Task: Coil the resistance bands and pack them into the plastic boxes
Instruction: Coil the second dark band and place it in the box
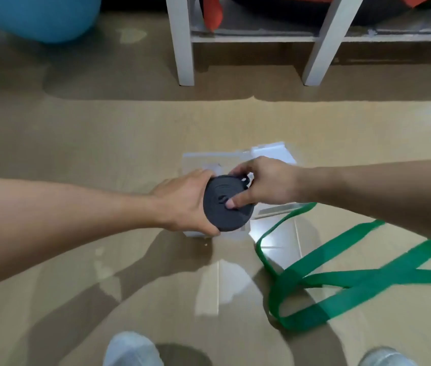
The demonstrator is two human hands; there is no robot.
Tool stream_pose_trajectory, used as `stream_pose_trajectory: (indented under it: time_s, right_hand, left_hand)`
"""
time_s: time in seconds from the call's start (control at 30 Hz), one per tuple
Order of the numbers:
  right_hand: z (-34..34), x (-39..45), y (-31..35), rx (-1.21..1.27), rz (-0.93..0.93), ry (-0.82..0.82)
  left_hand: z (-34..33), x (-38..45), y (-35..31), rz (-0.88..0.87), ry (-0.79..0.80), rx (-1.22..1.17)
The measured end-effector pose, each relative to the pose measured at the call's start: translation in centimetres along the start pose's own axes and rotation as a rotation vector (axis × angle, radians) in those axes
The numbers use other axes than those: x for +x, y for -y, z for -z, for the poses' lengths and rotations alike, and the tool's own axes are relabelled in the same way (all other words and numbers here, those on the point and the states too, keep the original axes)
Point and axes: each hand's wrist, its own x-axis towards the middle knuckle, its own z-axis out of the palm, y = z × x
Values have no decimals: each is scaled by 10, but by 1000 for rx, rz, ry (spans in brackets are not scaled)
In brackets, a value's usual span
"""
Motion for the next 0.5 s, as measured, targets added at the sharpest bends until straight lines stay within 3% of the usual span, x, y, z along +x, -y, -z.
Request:
stream_pose_trajectory:
  time_s: [0.17,0.43,0.5]
  right_hand:
    - [-52,34,-32,-166,75,235]
    - [-71,61,-48,-398,226,-25]
    - [-71,65,-48,-430,224,-24]
  left_hand:
    - [-48,17,37,-24,28,-29]
    - [-65,35,64,-32,-40,-9]
    - [-67,40,69,-55,-66,65]
